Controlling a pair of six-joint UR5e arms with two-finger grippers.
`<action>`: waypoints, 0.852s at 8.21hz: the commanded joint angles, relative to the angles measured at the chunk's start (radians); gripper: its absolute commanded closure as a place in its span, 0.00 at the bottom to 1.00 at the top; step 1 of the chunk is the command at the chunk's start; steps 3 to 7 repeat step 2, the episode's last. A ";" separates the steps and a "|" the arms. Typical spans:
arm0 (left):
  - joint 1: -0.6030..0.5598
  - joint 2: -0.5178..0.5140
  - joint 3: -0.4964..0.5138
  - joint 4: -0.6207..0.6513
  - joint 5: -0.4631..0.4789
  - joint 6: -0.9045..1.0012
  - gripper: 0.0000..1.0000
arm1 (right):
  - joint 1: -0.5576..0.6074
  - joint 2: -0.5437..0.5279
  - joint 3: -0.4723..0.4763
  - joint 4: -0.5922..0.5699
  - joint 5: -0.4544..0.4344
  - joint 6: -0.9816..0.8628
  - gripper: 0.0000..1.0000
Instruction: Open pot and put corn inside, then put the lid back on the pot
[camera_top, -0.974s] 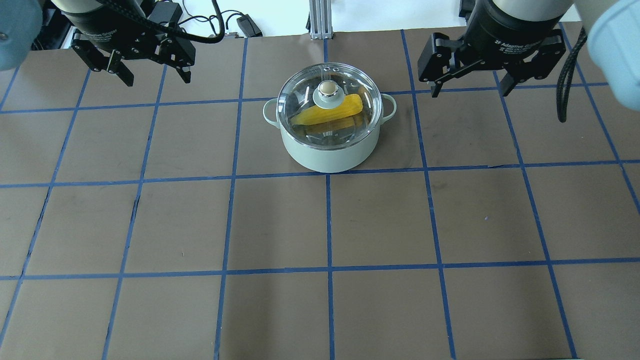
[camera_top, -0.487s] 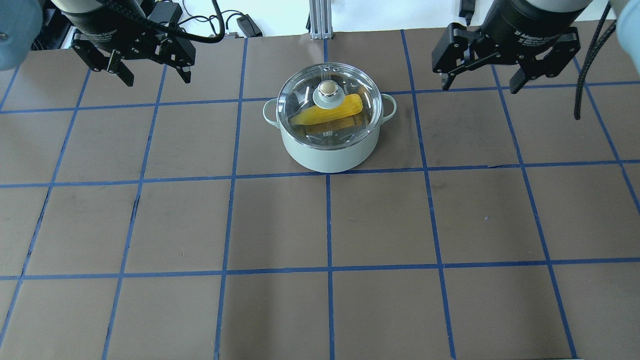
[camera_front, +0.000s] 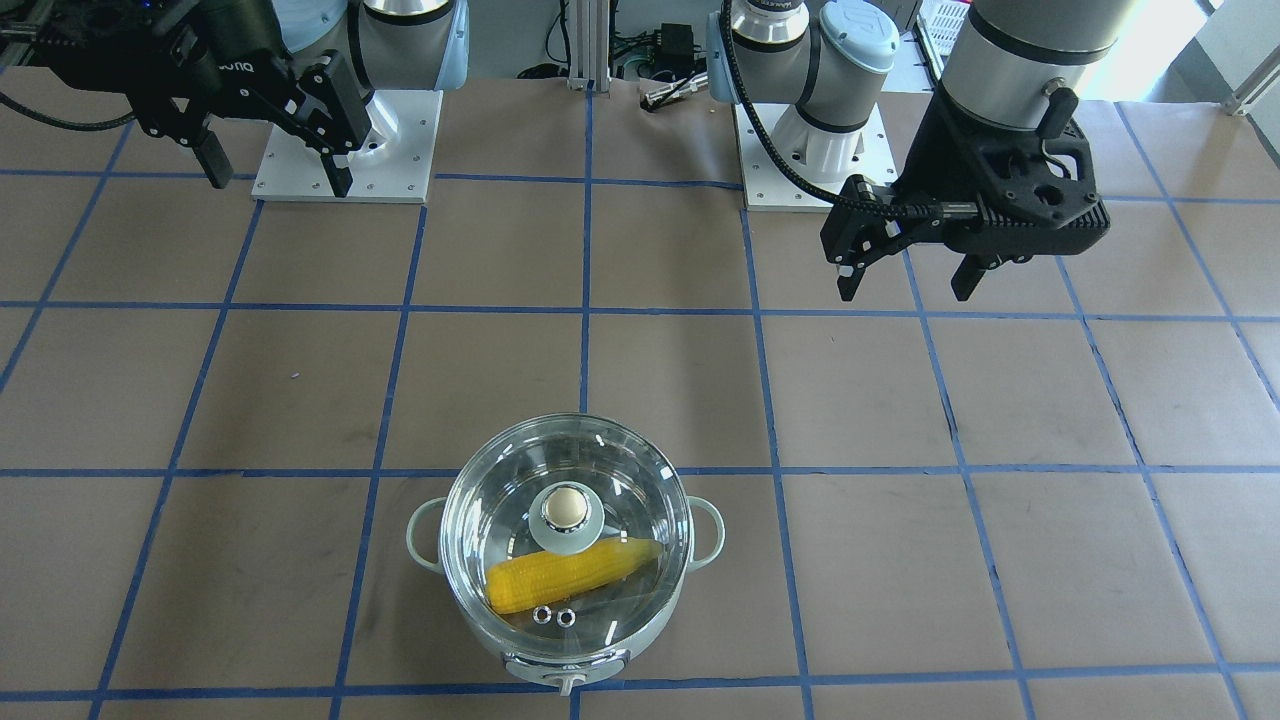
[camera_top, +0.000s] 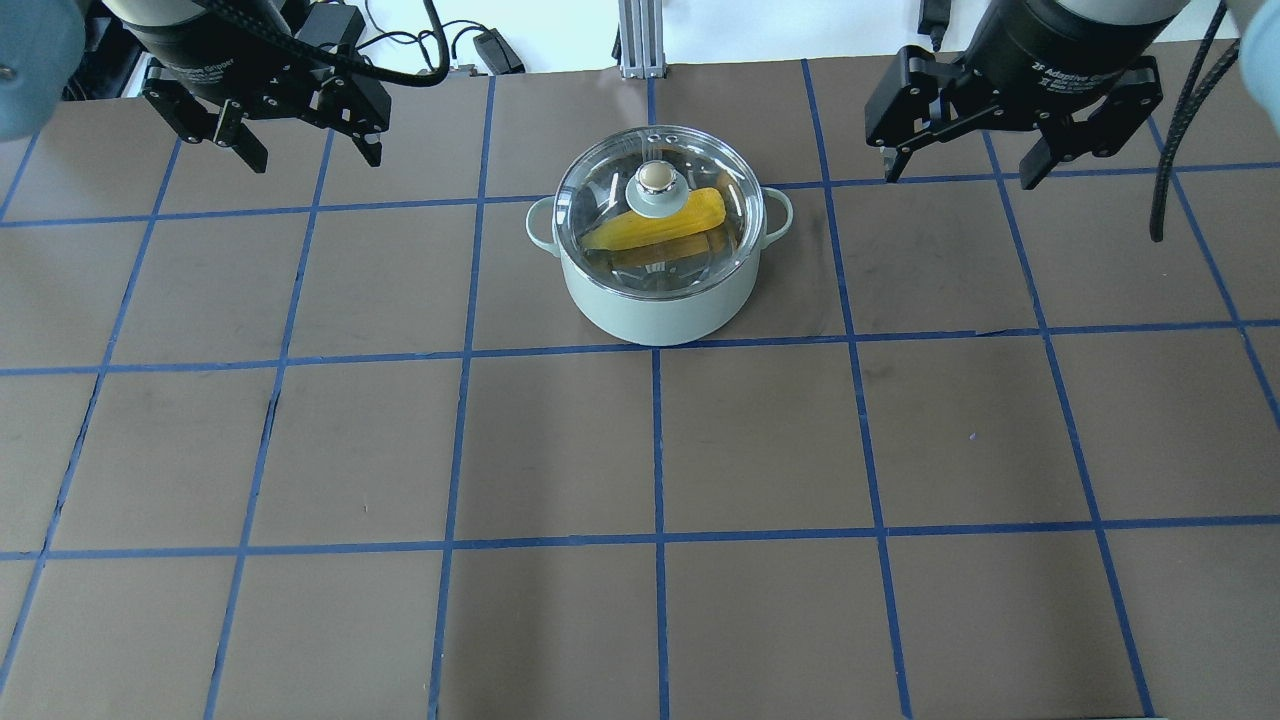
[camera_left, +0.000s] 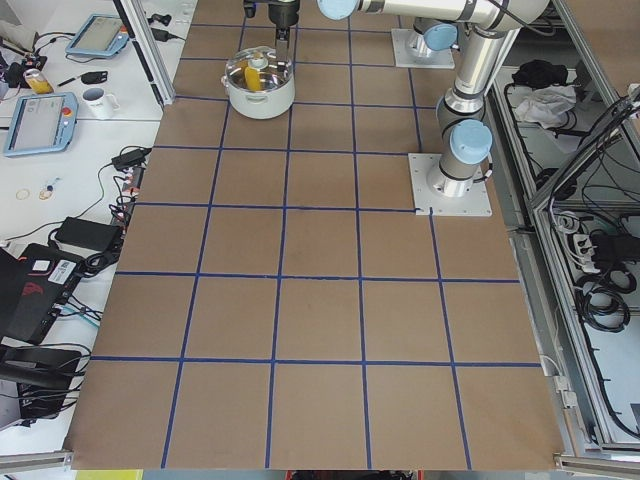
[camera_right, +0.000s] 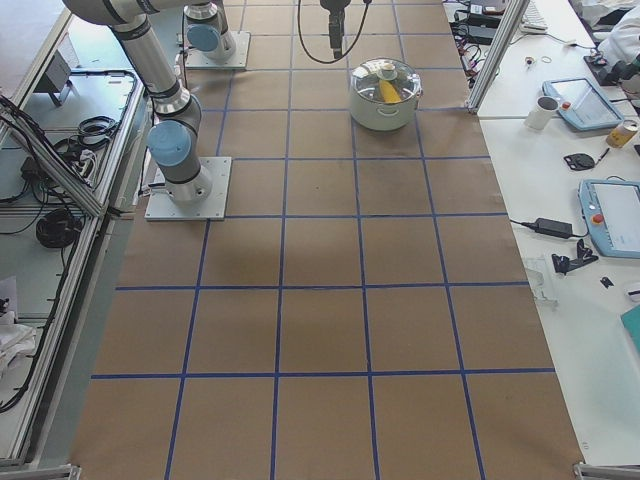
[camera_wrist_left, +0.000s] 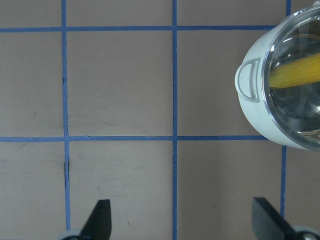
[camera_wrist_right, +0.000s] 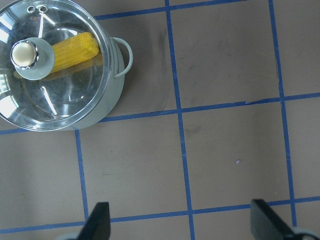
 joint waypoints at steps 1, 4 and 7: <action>0.000 0.000 0.000 0.000 0.000 0.000 0.00 | -0.001 -0.002 0.000 0.005 -0.002 0.000 0.00; 0.000 0.000 0.000 0.000 0.000 0.000 0.00 | -0.001 -0.002 0.000 0.005 -0.007 0.000 0.00; 0.000 0.000 0.000 0.000 0.000 0.000 0.00 | -0.001 -0.002 0.000 0.005 -0.007 0.000 0.00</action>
